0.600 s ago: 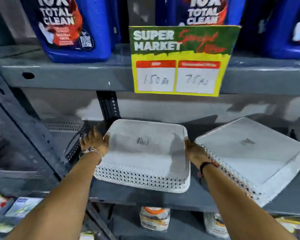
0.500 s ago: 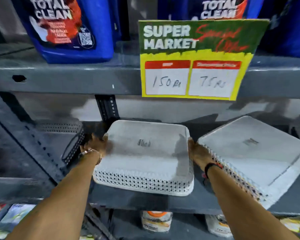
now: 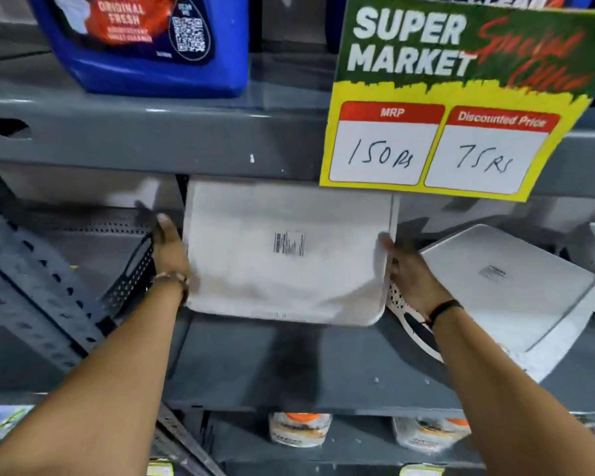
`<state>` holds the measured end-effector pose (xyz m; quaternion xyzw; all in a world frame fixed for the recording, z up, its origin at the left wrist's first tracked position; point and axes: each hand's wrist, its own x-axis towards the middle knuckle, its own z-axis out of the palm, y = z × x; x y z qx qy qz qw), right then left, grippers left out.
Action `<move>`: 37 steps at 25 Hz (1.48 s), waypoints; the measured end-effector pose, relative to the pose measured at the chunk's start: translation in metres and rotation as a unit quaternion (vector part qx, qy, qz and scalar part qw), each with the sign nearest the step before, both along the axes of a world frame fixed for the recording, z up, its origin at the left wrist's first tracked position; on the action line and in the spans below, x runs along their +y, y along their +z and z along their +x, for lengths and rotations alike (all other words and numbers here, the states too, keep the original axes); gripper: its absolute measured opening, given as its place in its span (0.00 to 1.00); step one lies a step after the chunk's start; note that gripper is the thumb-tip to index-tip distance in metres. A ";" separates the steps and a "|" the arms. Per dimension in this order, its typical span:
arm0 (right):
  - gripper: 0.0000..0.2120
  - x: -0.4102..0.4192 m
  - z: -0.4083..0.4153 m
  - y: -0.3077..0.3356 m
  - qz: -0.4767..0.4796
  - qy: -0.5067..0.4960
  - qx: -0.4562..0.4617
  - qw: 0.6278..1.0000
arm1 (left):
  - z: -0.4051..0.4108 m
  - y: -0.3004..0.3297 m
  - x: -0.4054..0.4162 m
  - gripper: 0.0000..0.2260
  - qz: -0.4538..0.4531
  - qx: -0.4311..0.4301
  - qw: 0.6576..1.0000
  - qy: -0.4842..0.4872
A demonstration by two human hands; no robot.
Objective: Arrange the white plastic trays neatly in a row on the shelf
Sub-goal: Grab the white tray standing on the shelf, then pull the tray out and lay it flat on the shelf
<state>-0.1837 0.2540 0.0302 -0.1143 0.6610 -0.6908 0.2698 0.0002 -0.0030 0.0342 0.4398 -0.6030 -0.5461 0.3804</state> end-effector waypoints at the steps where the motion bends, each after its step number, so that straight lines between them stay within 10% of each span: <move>1: 0.19 0.006 -0.004 0.012 -0.061 -0.002 0.000 0.998 | 0.003 0.003 -0.006 0.35 0.045 0.023 0.998 0.028; 4: 0.34 0.019 -0.016 0.021 -0.142 0.020 -0.031 0.989 | 0.013 0.019 -0.004 0.35 0.202 0.068 0.977 -0.024; 6: 0.27 0.025 -0.017 0.008 -0.057 0.021 -0.044 0.997 | 0.015 0.023 0.010 0.29 0.265 0.057 0.960 -0.076; 12: 0.13 0.037 -0.011 -0.016 0.423 0.054 0.188 0.885 | 0.027 -0.013 0.015 0.16 0.142 -0.196 0.969 -0.045; 21: 0.12 0.049 -0.007 -0.014 0.448 0.202 0.105 0.864 | 0.028 -0.014 0.023 0.19 0.097 -0.378 0.918 -0.070; 25: 0.13 0.050 -0.018 0.010 0.464 0.183 0.159 0.852 | 0.011 -0.002 0.043 0.21 -0.085 -0.532 0.842 -0.033; 29: 0.17 0.068 -0.070 0.029 0.389 -0.005 0.226 0.893 | -0.061 0.013 0.085 0.16 -0.204 -0.377 0.900 -0.080; 32: 0.21 0.112 -0.113 0.025 0.447 -0.053 0.283 0.847 | -0.120 0.022 0.141 0.11 -0.030 -0.230 0.946 -0.229; 37: 0.20 0.191 -0.179 0.017 0.485 -0.034 0.305 0.819 | -0.181 0.018 0.229 0.19 0.096 -0.219 0.921 -0.308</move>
